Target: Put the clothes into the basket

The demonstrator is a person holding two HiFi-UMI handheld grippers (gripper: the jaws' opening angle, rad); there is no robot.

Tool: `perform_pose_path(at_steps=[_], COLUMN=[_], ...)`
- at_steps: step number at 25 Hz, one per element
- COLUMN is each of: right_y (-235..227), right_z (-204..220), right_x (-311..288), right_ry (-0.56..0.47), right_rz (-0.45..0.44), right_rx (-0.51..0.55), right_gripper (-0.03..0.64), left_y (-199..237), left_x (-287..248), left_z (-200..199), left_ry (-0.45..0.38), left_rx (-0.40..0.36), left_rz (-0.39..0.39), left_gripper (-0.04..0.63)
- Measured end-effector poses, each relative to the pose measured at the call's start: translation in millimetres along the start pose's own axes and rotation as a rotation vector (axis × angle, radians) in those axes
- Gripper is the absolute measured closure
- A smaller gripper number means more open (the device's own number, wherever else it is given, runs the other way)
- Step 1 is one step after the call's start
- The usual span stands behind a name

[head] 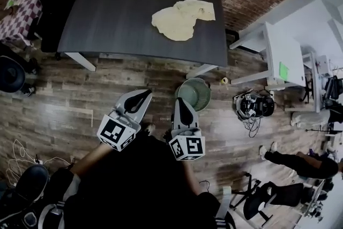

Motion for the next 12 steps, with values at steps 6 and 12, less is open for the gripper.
perform_pose_path(at_steps=[6,12], right_y=[-21,-34], right_z=[4,6], right_x=[10,11], right_ry=[0.029,0.042], right_rz=[-0.046,-0.072], right_rx=[0.007,0.01], right_gripper=[0.612,0.612], left_y=[-19,-28], left_x=[-9,-18], left_z=[7,14], left_ry=[-0.005,0.0], left_rx=[0.001,-0.002], left_rz=[-0.055,-0.082], left_gripper=[0.589,0.589])
Point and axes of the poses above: the fingertips, and each gripper's own axes: x backward along the fingers, y to its left, z out of its underside, the point moved 6 cm from there along x, backward along the fingers, and after that the axes turned 4 degrees about z, right-handed, at the moved point
